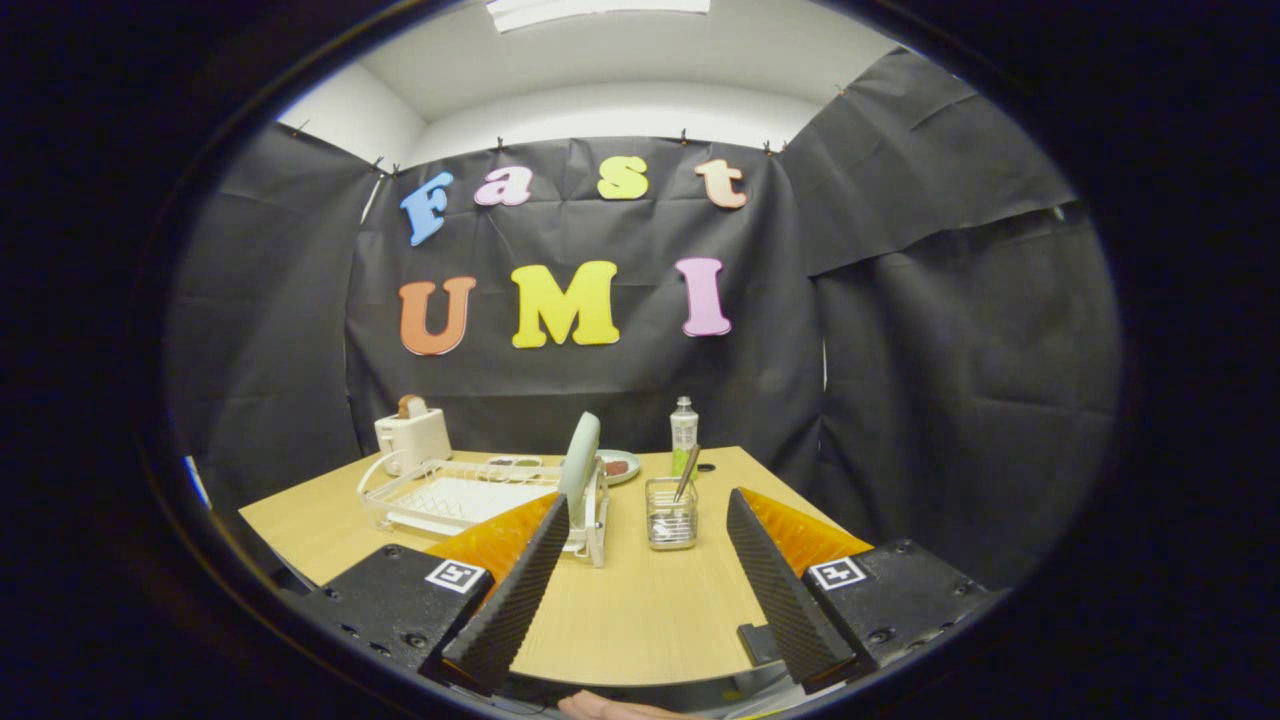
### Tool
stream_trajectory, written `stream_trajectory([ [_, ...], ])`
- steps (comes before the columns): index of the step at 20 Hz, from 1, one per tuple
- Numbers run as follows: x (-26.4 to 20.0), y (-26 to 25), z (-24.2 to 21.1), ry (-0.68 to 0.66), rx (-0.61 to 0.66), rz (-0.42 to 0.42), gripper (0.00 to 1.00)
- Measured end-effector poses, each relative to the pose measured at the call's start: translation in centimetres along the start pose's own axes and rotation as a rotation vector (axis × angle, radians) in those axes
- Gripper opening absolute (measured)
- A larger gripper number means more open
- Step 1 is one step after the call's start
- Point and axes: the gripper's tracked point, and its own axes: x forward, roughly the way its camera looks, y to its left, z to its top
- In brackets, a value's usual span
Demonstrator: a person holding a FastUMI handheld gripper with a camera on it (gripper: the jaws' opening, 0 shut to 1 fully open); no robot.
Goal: Take the plate from the dish rack, then take the spoon from the basket and place it into the plate.
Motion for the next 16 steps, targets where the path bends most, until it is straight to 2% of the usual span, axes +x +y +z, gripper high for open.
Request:
stream_trajectory([
  [7, 6.6, -0.9, 3.3, 0.047, -0.022, 0.008, 1.00],
  [13, 13.8, 1.9, 7.3, 0.170, 0.042, 0.080, 1.00],
  [16, 17.9, 3.8, 8.7, 0.221, -0.013, 0.081, 1.00],
])
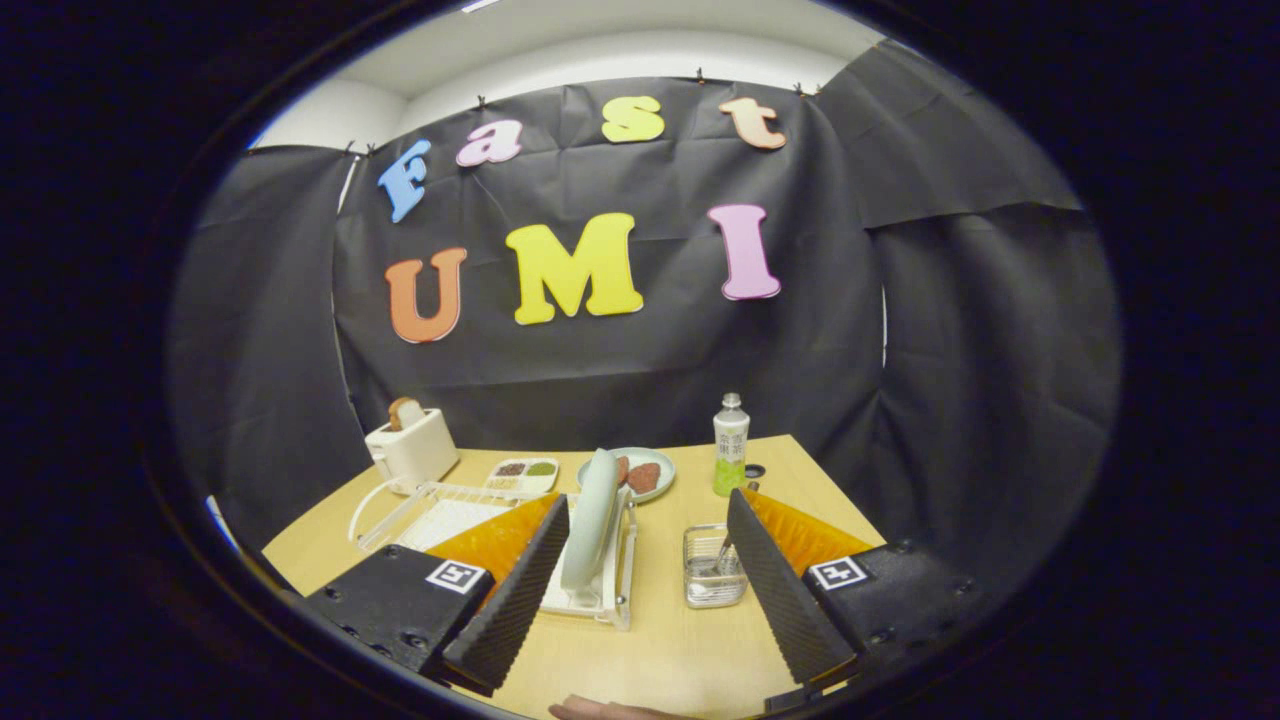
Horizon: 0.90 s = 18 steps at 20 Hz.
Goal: Take the plate from the dish rack, then take the spoon from the basket and place it into the plate.
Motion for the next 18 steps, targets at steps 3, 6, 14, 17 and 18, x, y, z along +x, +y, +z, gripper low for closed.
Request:
stream_trajectory([
  [3, 3.6, 2.2, 0.3, 0.095, -0.057, -0.013, 1.00],
  [6, 7.3, 3.7, 0.2, 0.213, -0.091, -0.066, 1.00],
  [14, 13.5, 4.0, -0.7, 0.535, -0.152, -0.236, 0.90],
  [17, 14.9, 3.3, -1.0, 0.592, -0.210, -0.350, 0.81],
  [18, 15.0, 3.5, -1.6, 0.626, -0.224, -0.367, 0.77],
])
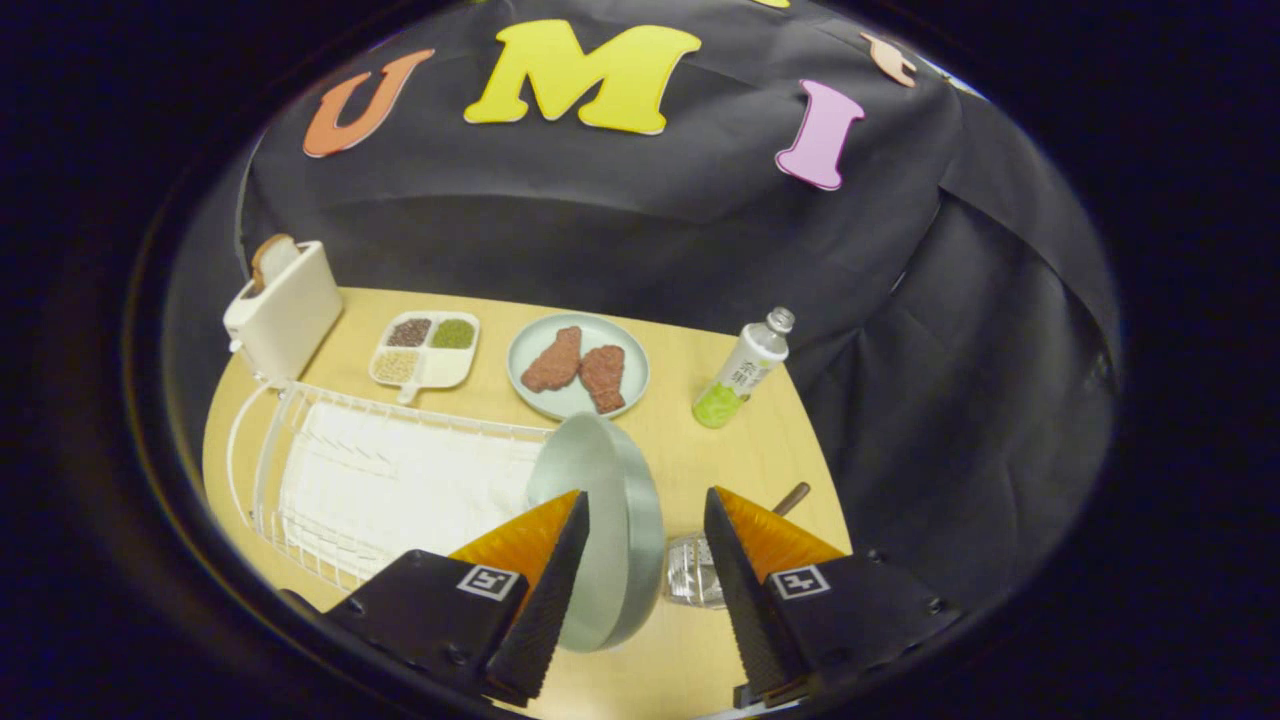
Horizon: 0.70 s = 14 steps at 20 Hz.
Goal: Take the plate from the dish rack, then take the spoon from the basket and place it into the plate.
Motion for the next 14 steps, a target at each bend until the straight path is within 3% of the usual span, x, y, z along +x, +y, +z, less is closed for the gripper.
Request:
stream_trajectory([
  [4, 1.0, 0.0, 0.2, 0.043, -0.018, -0.028, 0.62],
  [5, 1.3, -0.1, 0.2, 0.047, -0.025, -0.030, 0.47],
  [9, 0.3, -1.0, 0.6, 0.014, -0.024, -0.054, 0.20],
  [14, -1.9, -1.4, 1.4, -0.054, -0.039, -0.150, 0.16],
])
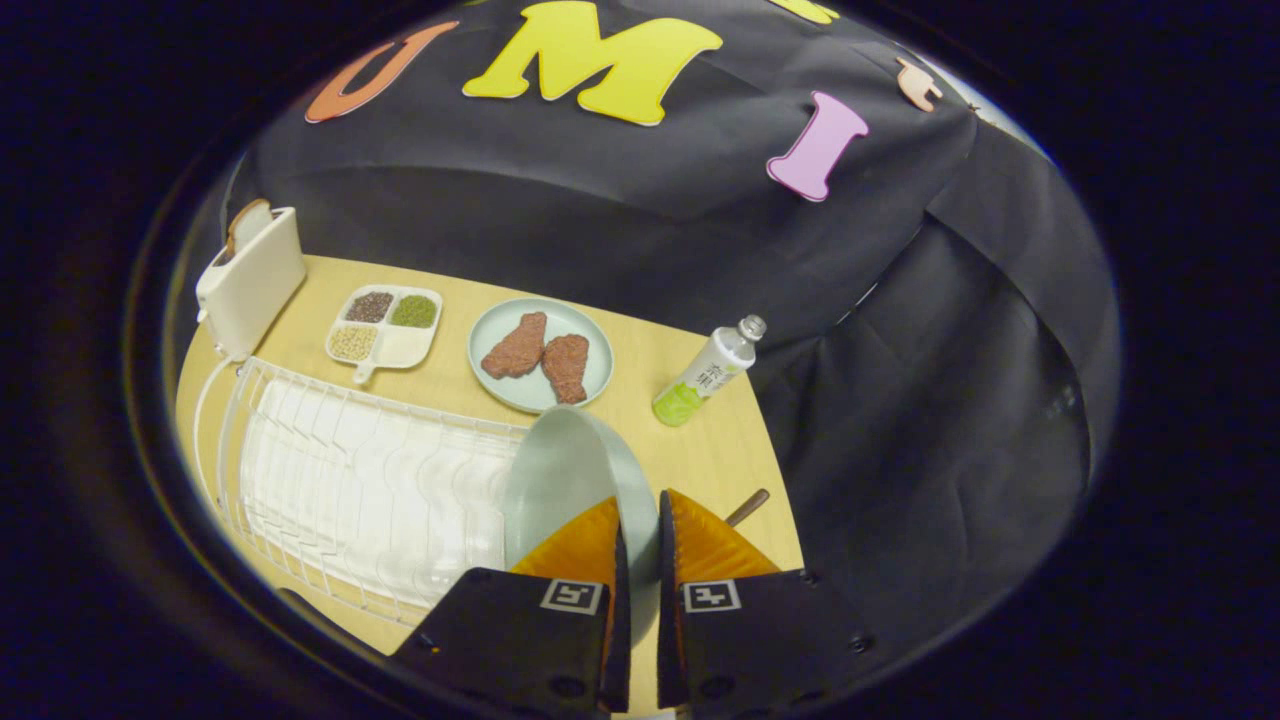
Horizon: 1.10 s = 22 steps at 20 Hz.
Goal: Take the plate from the dish rack, then take the spoon from the basket and place it into the plate.
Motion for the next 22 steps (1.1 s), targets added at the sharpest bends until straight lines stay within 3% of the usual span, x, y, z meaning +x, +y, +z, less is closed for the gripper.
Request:
stream_trajectory([
  [4, -2.9, -1.5, 1.6, -0.100, -0.037, -0.103, 0.15],
  [7, -5.2, -1.3, 1.1, -0.120, -0.034, -0.063, 0.15],
  [9, -6.7, -1.2, 0.1, -0.129, -0.017, -0.009, 0.16],
  [15, -10.9, 0.6, -6.1, -0.122, 0.053, 0.260, 0.16],
  [19, -11.6, 2.4, -12.6, -0.097, 0.072, 0.362, 0.15],
  [22, -11.2, 5.6, -18.6, -0.006, 0.094, 0.479, 0.15],
])
